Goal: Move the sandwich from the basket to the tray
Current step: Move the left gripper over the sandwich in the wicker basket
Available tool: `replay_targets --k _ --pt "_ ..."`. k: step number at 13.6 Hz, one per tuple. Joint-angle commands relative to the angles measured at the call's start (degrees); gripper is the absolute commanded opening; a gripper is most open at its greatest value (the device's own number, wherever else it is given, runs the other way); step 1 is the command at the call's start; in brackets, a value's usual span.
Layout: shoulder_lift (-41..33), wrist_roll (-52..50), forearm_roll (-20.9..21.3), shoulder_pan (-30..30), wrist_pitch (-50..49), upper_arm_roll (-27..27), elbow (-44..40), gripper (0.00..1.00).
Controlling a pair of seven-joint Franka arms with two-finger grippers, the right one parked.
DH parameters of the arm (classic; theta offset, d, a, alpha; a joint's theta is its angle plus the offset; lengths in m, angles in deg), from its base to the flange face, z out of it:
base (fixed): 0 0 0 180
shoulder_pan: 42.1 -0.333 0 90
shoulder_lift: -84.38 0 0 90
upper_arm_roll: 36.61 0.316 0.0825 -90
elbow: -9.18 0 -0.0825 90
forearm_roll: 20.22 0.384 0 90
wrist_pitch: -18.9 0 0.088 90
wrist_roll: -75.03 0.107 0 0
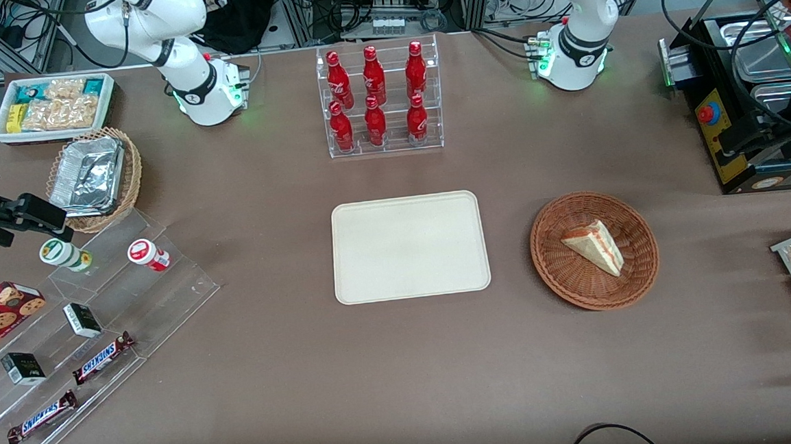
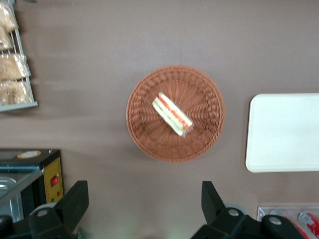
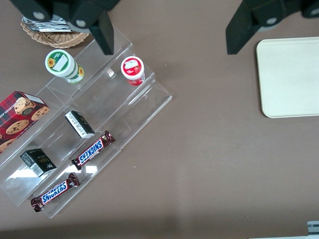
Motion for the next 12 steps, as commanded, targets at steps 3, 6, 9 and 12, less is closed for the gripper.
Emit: replay_targets --k 3,6,9,12 --pt "-0.8 0.9 -0.2 -0.8 -2.1 -0.6 0.5 1.0" --pt "-0.5 0.7 1.6 -0.8 -1.3 -0.6 4.3 1.0" --pt "-3.0 0.0 2.3 -0.6 8.6 -2.1 17.3 1.0" --pt "-5.4 -2.0 2.7 -0.6 19.2 -2.3 29.1 1.0"
